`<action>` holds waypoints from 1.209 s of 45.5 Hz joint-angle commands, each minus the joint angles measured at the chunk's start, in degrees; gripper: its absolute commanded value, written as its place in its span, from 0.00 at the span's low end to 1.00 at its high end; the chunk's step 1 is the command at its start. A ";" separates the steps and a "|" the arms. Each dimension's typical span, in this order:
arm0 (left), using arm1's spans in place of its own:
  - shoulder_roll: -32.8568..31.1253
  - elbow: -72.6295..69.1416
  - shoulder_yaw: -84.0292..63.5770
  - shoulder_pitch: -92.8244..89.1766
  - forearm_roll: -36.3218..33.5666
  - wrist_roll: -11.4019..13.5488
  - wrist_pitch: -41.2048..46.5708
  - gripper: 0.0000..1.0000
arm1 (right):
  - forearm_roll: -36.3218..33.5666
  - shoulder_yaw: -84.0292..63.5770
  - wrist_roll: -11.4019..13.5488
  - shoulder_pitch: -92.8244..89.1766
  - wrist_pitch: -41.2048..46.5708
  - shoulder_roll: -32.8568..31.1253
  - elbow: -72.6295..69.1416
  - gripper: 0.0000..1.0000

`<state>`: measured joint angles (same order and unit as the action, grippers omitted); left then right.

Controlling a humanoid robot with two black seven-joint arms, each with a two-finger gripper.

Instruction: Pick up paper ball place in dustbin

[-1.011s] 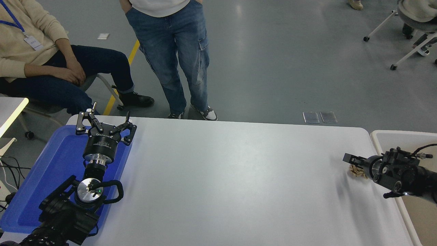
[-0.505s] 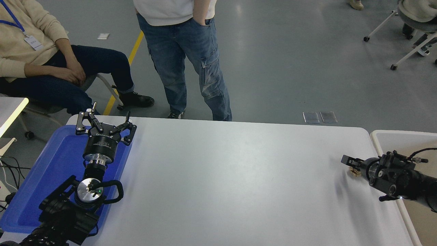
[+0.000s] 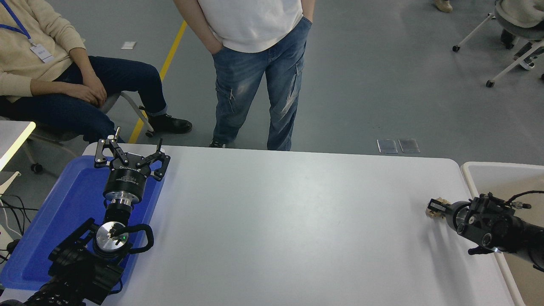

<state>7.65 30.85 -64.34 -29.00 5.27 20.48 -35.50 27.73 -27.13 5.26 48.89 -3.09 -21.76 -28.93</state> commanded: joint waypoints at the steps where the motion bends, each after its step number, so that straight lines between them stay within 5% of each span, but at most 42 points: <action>1: 0.00 0.00 0.00 0.00 0.00 0.00 -0.01 1.00 | -4.97 0.42 -0.17 0.41 0.37 -2.75 -4.81 0.00; 31: 0.00 0.00 0.00 -0.09 0.00 -0.09 -0.01 1.00 | -5.14 -13.55 -0.17 17.71 1.94 -17.43 -25.55 0.00; 55: 0.00 0.00 0.00 -0.09 -0.09 -0.09 -0.01 1.00 | -4.09 -31.40 -0.34 55.16 42.28 -22.09 -39.00 0.00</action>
<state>7.65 30.88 -64.34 -29.10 5.27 20.38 -35.52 23.42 -52.47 4.96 87.67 22.20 -42.18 -63.84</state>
